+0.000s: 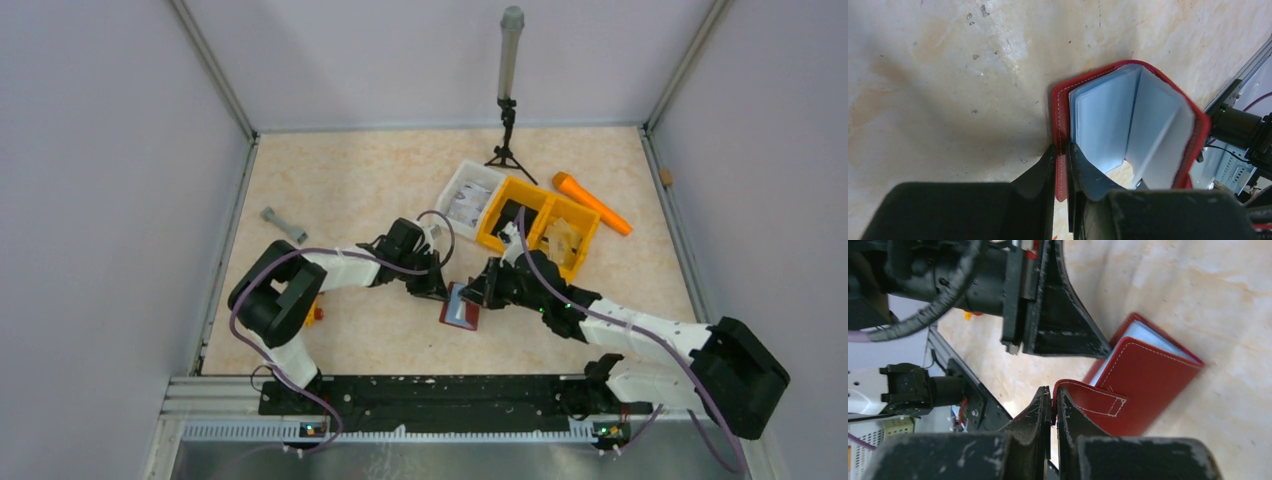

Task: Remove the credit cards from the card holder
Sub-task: Close the card holder at the center of the board.

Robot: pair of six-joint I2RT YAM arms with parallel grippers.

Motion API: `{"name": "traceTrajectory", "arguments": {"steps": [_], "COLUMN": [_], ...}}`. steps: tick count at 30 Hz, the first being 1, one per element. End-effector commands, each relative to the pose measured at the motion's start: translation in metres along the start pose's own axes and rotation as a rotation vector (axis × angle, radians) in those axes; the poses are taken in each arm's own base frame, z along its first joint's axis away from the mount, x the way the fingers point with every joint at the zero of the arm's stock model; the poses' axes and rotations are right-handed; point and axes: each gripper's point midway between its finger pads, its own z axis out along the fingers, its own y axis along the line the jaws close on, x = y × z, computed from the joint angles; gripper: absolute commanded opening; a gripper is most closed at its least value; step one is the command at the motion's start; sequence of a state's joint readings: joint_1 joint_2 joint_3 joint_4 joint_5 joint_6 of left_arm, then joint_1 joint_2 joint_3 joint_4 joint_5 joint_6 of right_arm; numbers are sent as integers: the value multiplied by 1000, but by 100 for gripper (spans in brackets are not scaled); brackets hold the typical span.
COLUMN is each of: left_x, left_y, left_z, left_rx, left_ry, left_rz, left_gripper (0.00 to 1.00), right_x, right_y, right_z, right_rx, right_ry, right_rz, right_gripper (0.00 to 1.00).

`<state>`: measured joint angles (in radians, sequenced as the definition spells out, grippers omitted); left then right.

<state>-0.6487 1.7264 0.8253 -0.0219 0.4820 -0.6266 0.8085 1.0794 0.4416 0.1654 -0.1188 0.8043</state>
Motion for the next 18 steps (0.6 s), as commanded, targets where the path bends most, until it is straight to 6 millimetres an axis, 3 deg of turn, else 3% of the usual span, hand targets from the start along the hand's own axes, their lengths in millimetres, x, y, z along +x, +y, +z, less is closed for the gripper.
{"name": "traceTrajectory", "arguments": {"steps": [1, 7, 18], "left_x": [3, 9, 12], "left_y": [2, 5, 14], "left_z": [2, 1, -18], "left_rx": [12, 13, -43], "left_ry": [-6, 0, -25], "left_rz": [7, 1, -14], "left_gripper": [16, 15, 16], "right_x": [-26, -23, 2], "right_y": [45, 60, 21], "right_z": [12, 26, 46], "right_rx": [-243, -430, -453], "right_ry": [-112, -170, -220], "right_rz": [-35, -21, 61], "right_gripper": [0, 0, 0]}}
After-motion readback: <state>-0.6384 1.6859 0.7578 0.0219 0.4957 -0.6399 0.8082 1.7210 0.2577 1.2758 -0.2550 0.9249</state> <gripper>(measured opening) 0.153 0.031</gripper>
